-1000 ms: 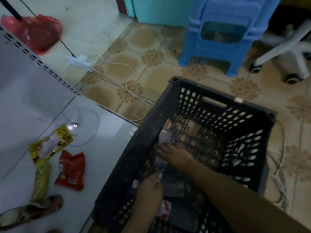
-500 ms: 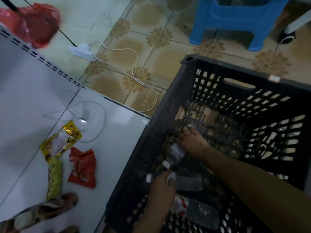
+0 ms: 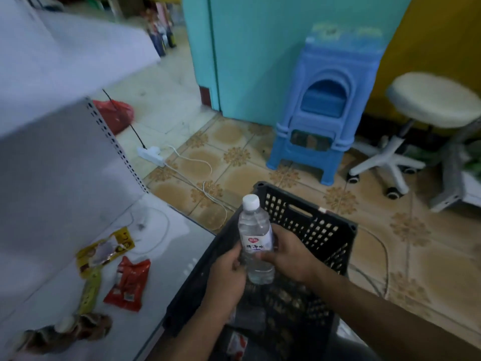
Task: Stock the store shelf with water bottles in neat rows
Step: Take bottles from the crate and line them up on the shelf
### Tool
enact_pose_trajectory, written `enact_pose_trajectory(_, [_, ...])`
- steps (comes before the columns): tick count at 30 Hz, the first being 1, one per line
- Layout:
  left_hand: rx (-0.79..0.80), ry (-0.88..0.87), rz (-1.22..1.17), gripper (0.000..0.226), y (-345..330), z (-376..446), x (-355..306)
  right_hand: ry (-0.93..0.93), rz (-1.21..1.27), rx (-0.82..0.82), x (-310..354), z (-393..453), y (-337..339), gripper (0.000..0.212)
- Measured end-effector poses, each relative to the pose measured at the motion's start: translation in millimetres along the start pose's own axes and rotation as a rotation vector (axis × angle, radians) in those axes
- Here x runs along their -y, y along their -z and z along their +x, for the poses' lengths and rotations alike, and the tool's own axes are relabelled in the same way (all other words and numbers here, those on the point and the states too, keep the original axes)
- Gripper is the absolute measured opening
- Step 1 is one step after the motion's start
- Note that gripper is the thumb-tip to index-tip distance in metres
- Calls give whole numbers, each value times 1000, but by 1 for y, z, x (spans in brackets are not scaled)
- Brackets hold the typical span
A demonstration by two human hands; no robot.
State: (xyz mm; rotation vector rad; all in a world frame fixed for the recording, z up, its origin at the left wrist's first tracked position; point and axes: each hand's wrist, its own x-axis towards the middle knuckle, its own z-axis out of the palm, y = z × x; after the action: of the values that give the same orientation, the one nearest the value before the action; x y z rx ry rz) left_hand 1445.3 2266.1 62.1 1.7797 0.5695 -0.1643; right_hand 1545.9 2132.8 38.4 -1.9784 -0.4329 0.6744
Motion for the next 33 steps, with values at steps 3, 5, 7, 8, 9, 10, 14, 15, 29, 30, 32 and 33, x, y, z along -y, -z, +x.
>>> enact_pose_trajectory(3, [-50, -135, -49, 44, 26, -43, -46, 132, 45, -38, 69, -30, 12, 48])
enact_pose_trajectory(5, [-120, -239, -45, 48, 49, -76, -76, 224, 51, -63, 117, -53, 16, 48])
enact_pose_trajectory(7, [-189, -335, -29, 54, 74, -113, -105, 314, 52, -84, 166, -78, 15, 45])
enact_pose_trajectory(8, [-221, -382, -29, 59, 86, -132, -118, 366, 50, -100, 191, -90, 13, 44])
enact_pose_trajectory(9, [-257, -429, -27, 64, 99, -150, -130, 413, 55, -111, 214, -102, 10, 43])
enact_pose_trajectory(10, [-300, -473, -33, 66, 111, -169, -142, 455, 62, -104, 239, -113, 7, 41])
enact_pose_trajectory(14, [-482, -605, -45, 63, 169, -237, -166, 638, 22, -18, 335, -151, -20, 38])
enact_pose_trajectory(15, [-518, -616, -44, 63, 185, -253, -168, 678, 18, 0, 355, -159, -31, 37])
enact_pose_trajectory(29, [-1054, -522, 47, 58, 342, -508, -64, 905, 42, 504, 505, -286, -290, 38])
enact_pose_trajectory(30, [-1099, -492, 68, 57, 348, -526, -53, 909, 26, 545, 508, -297, -310, 39])
enact_pose_trajectory(32, [-1169, -429, 113, 59, 356, -554, -35, 917, -7, 616, 512, -313, -341, 41])
enact_pose_trajectory(33, [-1194, -393, 125, 60, 360, -569, -23, 913, -18, 654, 514, -324, -359, 41])
